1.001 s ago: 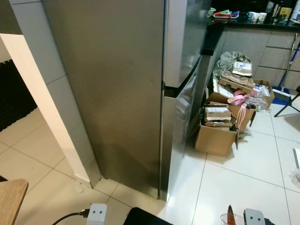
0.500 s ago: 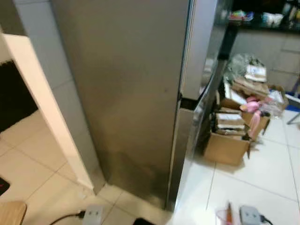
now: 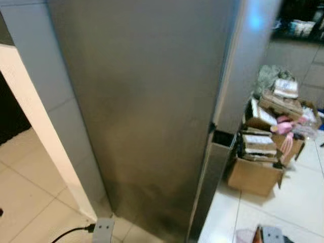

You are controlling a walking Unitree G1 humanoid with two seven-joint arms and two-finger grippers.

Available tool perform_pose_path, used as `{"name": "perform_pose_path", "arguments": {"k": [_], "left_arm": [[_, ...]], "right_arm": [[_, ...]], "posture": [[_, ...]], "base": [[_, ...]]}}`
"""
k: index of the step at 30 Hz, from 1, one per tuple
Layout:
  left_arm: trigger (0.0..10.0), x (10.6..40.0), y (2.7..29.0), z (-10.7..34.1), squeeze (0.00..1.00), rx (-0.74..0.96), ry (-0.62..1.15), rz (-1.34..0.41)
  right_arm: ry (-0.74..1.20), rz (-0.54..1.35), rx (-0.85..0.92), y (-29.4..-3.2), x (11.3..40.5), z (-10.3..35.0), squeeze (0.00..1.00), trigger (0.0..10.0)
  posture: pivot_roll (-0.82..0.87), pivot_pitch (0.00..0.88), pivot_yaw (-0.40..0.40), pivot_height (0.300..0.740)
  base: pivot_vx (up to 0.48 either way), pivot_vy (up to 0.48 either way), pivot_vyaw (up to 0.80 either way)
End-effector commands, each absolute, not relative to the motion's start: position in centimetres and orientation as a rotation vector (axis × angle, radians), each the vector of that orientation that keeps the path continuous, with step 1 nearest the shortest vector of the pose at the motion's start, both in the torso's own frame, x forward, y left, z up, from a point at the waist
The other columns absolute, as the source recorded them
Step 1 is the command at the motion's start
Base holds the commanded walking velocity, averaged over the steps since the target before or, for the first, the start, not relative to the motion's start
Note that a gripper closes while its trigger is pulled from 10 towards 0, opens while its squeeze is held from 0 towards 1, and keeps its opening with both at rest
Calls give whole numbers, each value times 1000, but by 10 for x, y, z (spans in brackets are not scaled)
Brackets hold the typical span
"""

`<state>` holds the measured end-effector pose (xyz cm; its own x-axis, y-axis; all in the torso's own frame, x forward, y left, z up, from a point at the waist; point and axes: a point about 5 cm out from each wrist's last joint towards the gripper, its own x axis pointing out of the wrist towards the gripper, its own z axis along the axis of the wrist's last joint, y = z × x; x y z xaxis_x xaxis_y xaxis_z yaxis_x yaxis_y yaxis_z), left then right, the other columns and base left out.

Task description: Restocking fridge

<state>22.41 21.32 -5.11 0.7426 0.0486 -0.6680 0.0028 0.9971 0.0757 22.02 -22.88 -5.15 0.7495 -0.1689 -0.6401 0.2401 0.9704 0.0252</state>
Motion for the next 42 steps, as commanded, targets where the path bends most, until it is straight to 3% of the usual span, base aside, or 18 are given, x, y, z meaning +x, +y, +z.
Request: {"name": "perform_pose_path", "arguments": {"k": [1,10,20,31,42], "left_arm": [[10000,216,214,-56,0,88,763,10],[10000,216,212,-56,0,92,762,-14],[10000,217,212,-55,0,115,750,-2],[10000,219,221,-53,0,63,732,101],[10000,222,217,-51,0,67,713,63]], "right_arm": [[708,-244,106,-234,212,-55,0,10000],[716,-247,108,-234,210,-57,0,10000],[723,-252,112,-235,208,-58,0,10000],[726,-246,103,-237,209,-57,0,10000],[717,-238,97,-238,214,-54,0,10000]], "posture": [[-5,96,19,740],[-5,99,22,740],[-6,102,26,740],[-9,96,17,740],[-10,86,15,740]], "base": [[0,0,0],[0,0,0],[0,-480,0],[0,0,0],[0,0,0]]}}
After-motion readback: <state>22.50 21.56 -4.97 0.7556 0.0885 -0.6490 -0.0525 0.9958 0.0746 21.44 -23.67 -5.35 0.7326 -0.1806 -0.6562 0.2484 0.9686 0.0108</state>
